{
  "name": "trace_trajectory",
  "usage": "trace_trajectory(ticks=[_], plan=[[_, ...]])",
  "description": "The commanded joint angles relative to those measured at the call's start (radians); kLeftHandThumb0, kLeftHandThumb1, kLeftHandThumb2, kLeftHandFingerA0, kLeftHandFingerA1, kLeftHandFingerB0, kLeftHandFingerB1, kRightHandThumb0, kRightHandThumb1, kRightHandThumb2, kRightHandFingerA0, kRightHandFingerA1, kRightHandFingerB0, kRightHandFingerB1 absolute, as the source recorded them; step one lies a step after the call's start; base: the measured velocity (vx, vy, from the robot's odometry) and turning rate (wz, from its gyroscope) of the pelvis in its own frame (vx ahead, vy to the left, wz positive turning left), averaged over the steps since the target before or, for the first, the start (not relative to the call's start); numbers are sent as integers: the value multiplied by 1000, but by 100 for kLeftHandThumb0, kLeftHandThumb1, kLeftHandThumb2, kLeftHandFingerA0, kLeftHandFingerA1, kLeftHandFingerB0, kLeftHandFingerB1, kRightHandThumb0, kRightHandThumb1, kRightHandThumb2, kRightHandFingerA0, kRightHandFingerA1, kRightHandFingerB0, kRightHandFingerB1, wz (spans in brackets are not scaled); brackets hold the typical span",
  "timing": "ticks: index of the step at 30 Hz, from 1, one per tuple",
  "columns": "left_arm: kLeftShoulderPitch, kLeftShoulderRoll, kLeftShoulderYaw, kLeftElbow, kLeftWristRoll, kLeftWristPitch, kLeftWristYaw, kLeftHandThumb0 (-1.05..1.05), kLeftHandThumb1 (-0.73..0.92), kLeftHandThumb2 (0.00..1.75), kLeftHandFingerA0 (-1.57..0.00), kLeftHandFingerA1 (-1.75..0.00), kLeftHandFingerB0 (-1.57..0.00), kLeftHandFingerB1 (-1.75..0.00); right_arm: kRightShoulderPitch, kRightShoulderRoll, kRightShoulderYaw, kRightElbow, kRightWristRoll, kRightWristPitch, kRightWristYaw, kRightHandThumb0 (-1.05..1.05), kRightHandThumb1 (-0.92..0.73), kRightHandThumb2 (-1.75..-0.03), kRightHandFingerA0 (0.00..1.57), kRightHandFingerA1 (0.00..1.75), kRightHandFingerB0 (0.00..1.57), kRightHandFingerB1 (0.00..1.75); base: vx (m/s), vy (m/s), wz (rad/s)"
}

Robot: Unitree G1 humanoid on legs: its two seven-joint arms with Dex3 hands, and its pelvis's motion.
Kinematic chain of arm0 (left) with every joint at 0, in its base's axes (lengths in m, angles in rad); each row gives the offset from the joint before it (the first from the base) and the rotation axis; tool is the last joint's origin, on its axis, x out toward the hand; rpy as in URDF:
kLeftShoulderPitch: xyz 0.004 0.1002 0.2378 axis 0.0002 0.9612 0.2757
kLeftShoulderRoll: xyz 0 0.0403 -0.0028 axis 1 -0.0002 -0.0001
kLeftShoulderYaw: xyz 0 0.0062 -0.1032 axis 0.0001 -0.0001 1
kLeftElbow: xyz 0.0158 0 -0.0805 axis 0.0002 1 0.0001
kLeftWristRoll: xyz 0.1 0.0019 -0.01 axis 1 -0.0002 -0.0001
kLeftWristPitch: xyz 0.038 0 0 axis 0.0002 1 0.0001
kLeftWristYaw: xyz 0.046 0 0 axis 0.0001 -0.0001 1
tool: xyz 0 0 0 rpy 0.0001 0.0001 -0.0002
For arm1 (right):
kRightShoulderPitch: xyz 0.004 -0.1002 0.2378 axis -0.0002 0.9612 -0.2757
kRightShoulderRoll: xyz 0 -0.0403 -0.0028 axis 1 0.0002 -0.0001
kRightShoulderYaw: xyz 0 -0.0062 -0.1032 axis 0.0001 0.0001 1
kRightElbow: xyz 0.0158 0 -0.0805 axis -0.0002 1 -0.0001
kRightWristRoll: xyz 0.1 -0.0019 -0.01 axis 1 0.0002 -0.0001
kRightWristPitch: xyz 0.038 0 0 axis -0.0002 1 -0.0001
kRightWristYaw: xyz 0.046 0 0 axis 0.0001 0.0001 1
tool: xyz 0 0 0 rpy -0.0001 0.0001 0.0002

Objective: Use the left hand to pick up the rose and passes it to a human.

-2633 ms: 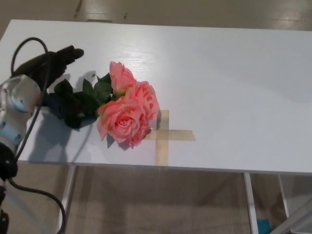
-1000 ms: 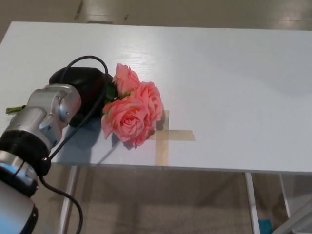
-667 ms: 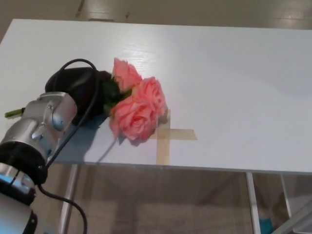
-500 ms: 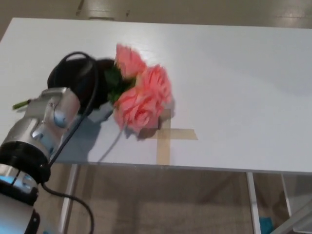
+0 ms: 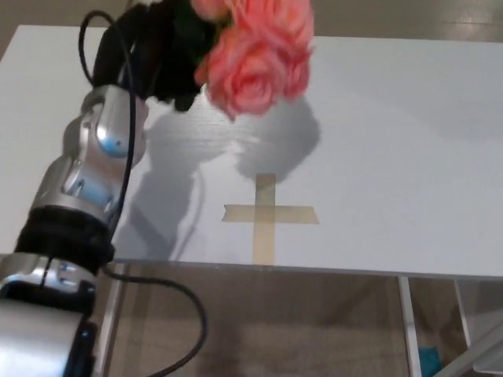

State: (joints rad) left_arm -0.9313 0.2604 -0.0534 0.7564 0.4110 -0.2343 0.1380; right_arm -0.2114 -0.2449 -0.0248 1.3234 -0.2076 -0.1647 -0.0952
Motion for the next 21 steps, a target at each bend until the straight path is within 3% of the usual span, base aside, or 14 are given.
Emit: trace_trajectory(ticks=[1,4,5,7,11,13,21], plan=[[-75,-101,123,-109,-249,147,-110,-19,87,68,-83,-140,-68,-120,4,-11,-11,0,18,16,16,-30,-68,-60,68,43,55,39,0,0,0],[-75,-114,144,-128,-257,167,-124,-19,87,68,-83,-140,-68,-120,6,-11,-12,1,18,16,17,-30,-68,-60,68,43,55,39,0,0,0],[-110,-163,214,-157,-360,255,-136,-19,85,70,-93,-135,-75,-111,8,-7,-12,1,18,18,19,-30,-68,-60,67,43,53,38,0,0,0],[-129,-184,246,-165,-395,301,-141,-20,83,71,-96,-136,-79,-110,5,-8,-13,2,18,18,20,-30,-68,-60,67,43,53,38,0,0,0],[-136,-197,270,-179,-399,334,-148,-20,83,71,-96,-136,-79,-110,5,-8,-13,1,18,18,21,-30,-68,-60,67,43,53,38,0,0,0],[-149,-228,327,-162,-467,407,-152,-20,80,73,-103,-143,-83,-108,5,-9,-4,3,8,17,20,-31,-68,-59,69,43,55,38,0,0,0],[-151,-238,372,-129,-495,468,-171,-18,77,77,-106,-144,-84,-106,2,-6,-1,3,7,16,20,-31,-68,-59,69,43,55,38,0,0,0]])
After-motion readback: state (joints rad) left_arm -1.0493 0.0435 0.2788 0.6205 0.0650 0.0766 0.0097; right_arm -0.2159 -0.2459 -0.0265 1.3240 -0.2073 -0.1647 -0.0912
